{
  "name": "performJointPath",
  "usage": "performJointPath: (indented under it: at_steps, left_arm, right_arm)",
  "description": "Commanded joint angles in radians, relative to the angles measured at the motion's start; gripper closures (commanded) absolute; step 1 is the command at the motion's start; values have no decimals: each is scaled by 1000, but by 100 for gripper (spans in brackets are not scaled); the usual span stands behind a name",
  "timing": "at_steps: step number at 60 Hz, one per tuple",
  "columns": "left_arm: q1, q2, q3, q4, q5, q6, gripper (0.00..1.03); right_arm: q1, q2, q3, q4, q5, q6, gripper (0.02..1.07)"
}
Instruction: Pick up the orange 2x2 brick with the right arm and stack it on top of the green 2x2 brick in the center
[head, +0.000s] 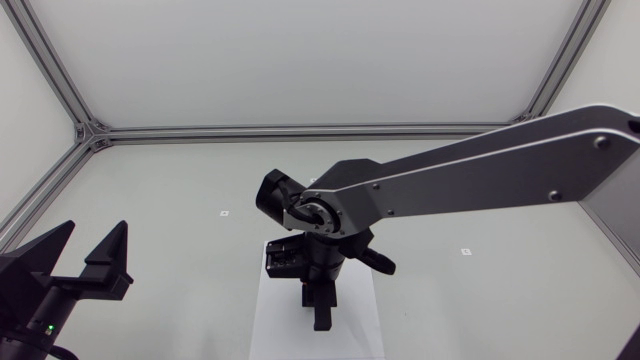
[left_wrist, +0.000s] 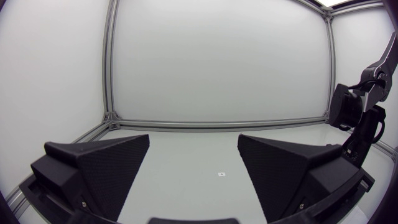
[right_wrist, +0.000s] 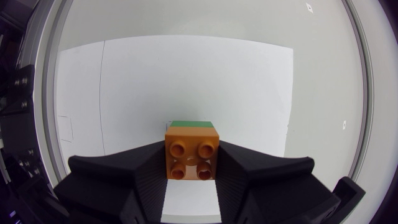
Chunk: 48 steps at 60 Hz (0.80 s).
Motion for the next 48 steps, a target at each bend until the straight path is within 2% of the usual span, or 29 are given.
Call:
performJointPath:
  at_steps: [1, 43, 46, 48]
  left_arm:
    - [-1, -4, -41, -11, 3, 5, 4]
    - [-1, -4, -41, -11, 3, 5, 4]
    - [-1, -4, -41, -11, 3, 5, 4]
    - [-1, -4, -41, -11, 3, 5, 4]
  right_arm:
    - [10, 40, 9, -18, -2, 20, 88]
    - [10, 81, -14, -4, 4, 23, 88]
    - [10, 83, -14, -6, 2, 23, 87]
    - [10, 83, -11, -6, 2, 23, 81]
